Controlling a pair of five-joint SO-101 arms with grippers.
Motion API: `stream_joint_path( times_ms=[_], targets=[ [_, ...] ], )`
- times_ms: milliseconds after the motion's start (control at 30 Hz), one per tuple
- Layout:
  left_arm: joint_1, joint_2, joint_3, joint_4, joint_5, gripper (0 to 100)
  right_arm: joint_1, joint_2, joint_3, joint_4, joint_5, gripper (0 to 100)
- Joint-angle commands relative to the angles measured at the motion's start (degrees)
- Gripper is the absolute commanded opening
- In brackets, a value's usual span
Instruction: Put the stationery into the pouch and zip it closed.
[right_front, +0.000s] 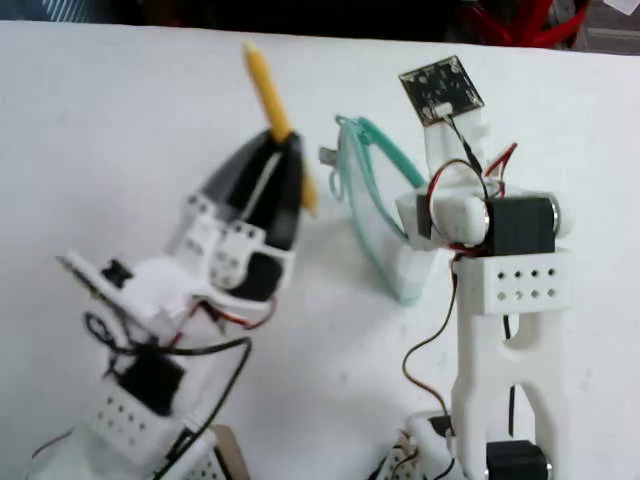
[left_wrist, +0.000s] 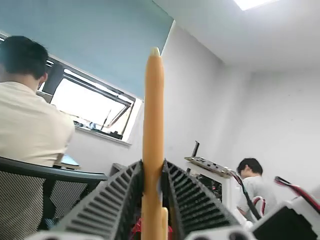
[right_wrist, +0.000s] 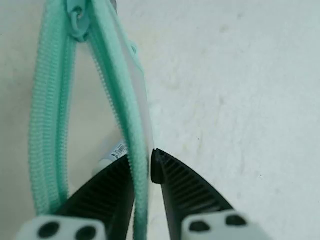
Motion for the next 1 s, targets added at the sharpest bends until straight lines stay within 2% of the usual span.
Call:
stream_joint_path(
  times_ms=[0, 200, 367, 533, 667, 867, 967],
  targets=[
    [1.54, 10.07, -5.54, -6.33, 3.96, 2, 0.22, 0.66, 0.26, 0.04, -0.35, 1.9],
    [1.54, 25.36, -12.31, -8.35, 8.97, 2, 0.57, 0.22, 0.26, 0.04, -0.35, 1.9],
    [1.98, 29.32, -12.75, -20.66, 2.46, 2, 0.22, 0.22, 0.09, -0.92, -0.18, 1.9],
    [5.32, 33.1, -13.36, -21.71, 0.18, 2, 0.22, 0.22, 0.18, -1.89, -0.09, 1.9],
    [4.88, 34.86, -16.18, -27.43, -0.44, 2, 0.22, 0.22, 0.26, -1.8, -0.09, 1.9],
    [4.79, 40.48, -17.32, -27.52, -3.25, 2, 0.22, 0.22, 0.26, -1.71, -0.18, 1.9],
    [2.86, 45.41, -17.49, -33.49, -3.25, 2, 0.22, 0.13, 0.26, -1.54, -0.18, 1.9]
  ],
)
